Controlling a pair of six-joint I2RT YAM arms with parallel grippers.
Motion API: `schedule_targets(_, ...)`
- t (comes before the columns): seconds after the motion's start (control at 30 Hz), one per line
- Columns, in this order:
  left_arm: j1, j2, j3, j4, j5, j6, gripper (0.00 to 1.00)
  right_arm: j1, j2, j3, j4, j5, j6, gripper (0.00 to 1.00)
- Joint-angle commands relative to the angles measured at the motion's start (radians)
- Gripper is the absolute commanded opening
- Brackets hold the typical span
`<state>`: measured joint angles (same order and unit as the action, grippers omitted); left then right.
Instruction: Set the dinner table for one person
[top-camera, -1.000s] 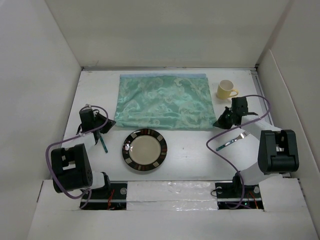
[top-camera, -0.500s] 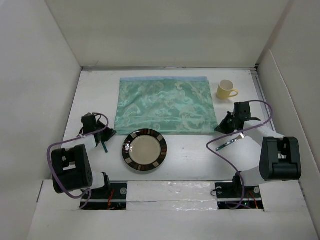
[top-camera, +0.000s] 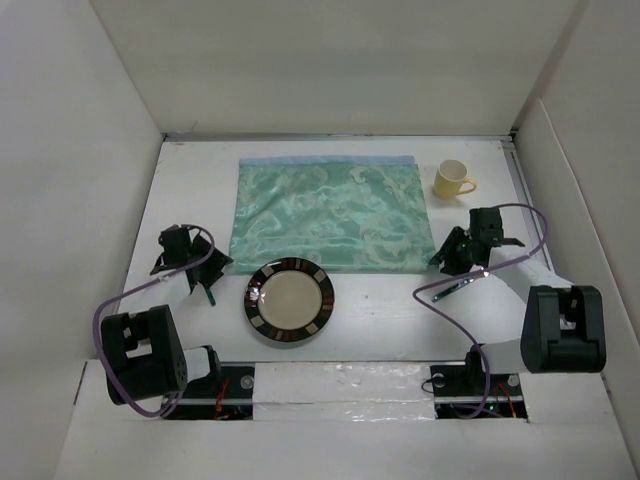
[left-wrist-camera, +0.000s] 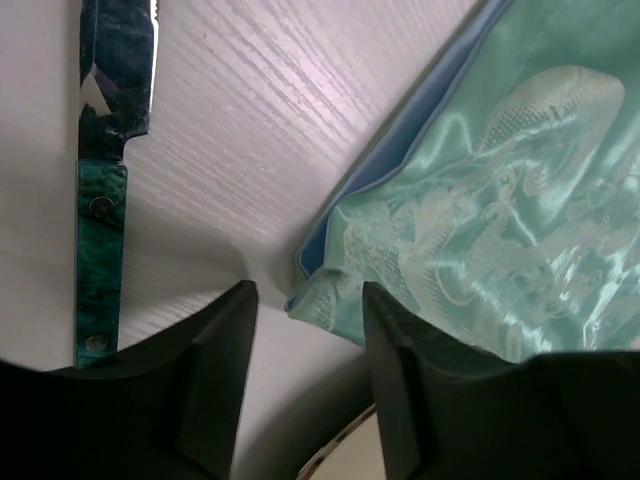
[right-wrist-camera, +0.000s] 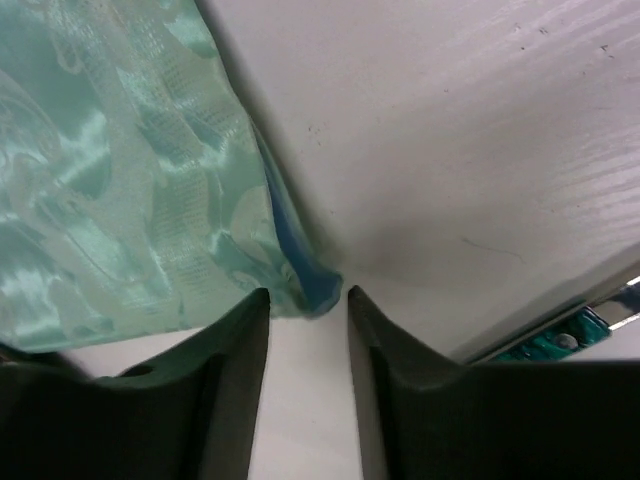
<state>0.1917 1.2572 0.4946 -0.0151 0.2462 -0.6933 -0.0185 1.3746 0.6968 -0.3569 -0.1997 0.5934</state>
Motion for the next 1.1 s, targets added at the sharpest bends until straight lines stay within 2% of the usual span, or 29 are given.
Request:
schedule_targets(0.0, 0.003, -0.059, 0.071, -0.068, 0.005, 0.038, 0.46, 0.014, -0.074, 0.055, -0.08, 0.045, -0.021, 0.5)
schedule_targets(0.13, -0.008, -0.12, 0.174, -0.108, 0.034, 0.06, 0.46, 0.06, -0.15, 0.148, -0.157, 0.065, -0.035, 0.62)
schedule_targets(0.2, -0.024, -0.152, 0.254, -0.121, 0.041, 0.069, 0.41, 0.09, -0.193, 0.202, -0.18, 0.051, -0.04, 0.62)
schedule_targets(0.23, -0.05, -0.16, 0.281, -0.126, 0.036, 0.083, 0.36, 0.13, -0.209, 0.214, -0.179, 0.045, -0.041, 0.59)
schedule_targets(0.27, -0.073, -0.179, 0.353, -0.115, 0.062, 0.093, 0.18, 0.179, -0.235, 0.239, -0.153, -0.01, -0.043, 0.26)
schedule_targets(0.3, -0.074, -0.179, 0.354, -0.115, 0.062, 0.094, 0.18, 0.18, -0.246, 0.239, -0.152, -0.01, -0.043, 0.25)
schedule_targets(0.37, -0.087, -0.182, 0.41, -0.106, 0.113, 0.1, 0.0, 0.272, -0.259, 0.234, -0.085, -0.09, -0.038, 0.0)
schedule_targets(0.57, -0.13, -0.186, 0.467, -0.025, 0.293, 0.071, 0.0, 0.541, -0.183, 0.115, 0.223, -0.159, 0.094, 0.0)
schedule_targets(0.63, -0.17, -0.183, 0.496, -0.01, 0.308, 0.077, 0.0, 0.632, -0.14, 0.074, 0.339, -0.164, 0.143, 0.0)
schedule_targets(0.67, -0.249, -0.171, 0.543, -0.005, 0.282, 0.115, 0.0, 0.656, -0.099, 0.067, 0.383, -0.149, 0.161, 0.05)
schedule_targets(0.73, -0.345, -0.15, 0.6, 0.006, 0.17, 0.156, 0.0, 0.716, -0.054, 0.05, 0.464, -0.147, 0.2, 0.32)
schedule_targets(0.77, -0.383, -0.11, 0.667, -0.002, 0.135, 0.17, 0.0, 0.732, -0.001, 0.046, 0.482, -0.161, 0.204, 0.53)
schedule_targets(0.8, -0.426, -0.092, 0.703, -0.009, 0.114, 0.181, 0.0, 0.749, 0.026, 0.049, 0.492, -0.162, 0.212, 0.59)
schedule_targets(0.83, -0.445, -0.082, 0.726, -0.009, 0.105, 0.187, 0.0, 0.779, 0.056, 0.055, 0.495, -0.158, 0.217, 0.61)
schedule_targets(0.93, -0.537, -0.081, 0.788, -0.067, -0.005, 0.277, 0.17, 0.802, 0.122, 0.043, 0.525, -0.116, 0.241, 0.62)
schedule_targets(0.97, -0.547, -0.088, 0.786, -0.113, -0.025, 0.296, 0.22, 0.802, 0.138, 0.03, 0.538, -0.116, 0.25, 0.62)
schedule_targets(1.07, -0.548, -0.145, 0.695, -0.12, -0.009, 0.301, 0.32, 0.811, 0.196, 0.007, 0.568, -0.122, 0.269, 0.61)
